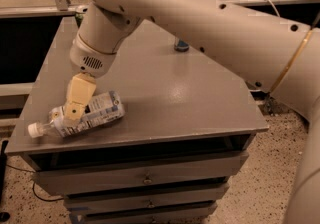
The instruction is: Place blue plastic bottle upright
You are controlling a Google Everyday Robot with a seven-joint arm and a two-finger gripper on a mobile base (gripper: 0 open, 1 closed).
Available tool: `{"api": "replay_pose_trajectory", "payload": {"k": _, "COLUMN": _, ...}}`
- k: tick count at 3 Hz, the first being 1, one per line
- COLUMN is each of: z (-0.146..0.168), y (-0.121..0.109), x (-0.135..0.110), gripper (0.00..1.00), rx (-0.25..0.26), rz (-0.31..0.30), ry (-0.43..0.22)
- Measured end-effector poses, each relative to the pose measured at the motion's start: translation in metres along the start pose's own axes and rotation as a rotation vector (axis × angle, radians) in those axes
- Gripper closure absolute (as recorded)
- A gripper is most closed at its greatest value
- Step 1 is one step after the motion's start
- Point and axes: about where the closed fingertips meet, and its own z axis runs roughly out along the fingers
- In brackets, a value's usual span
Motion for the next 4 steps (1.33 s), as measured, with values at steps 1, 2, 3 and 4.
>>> {"api": "replay_pose_trajectory", "payload": {"k": 1, "z": 0.013, "y": 0.005, "x": 0.001, "gripper": 0.00, "rx": 0.030, "rz": 0.002, "ry": 0.095}}
{"api": "replay_pose_trajectory", "payload": {"k": 2, "z": 0.023, "y": 0.007, "x": 0.007, "gripper": 0.00, "rx": 0.050, "rz": 0.015, "ry": 0.182}}
{"api": "replay_pose_trajectory", "payload": {"k": 3, "z": 0.031, "y": 0.010, "x": 0.015, "gripper": 0.00, "rx": 0.051, "rz": 0.039, "ry": 0.240}}
{"api": "replay_pose_trajectory", "payload": {"k": 4, "z": 0.037, "y": 0.012, "x": 0.018, "gripper": 0.18, "rx": 0.066, "rz": 0.064, "ry": 0.268}}
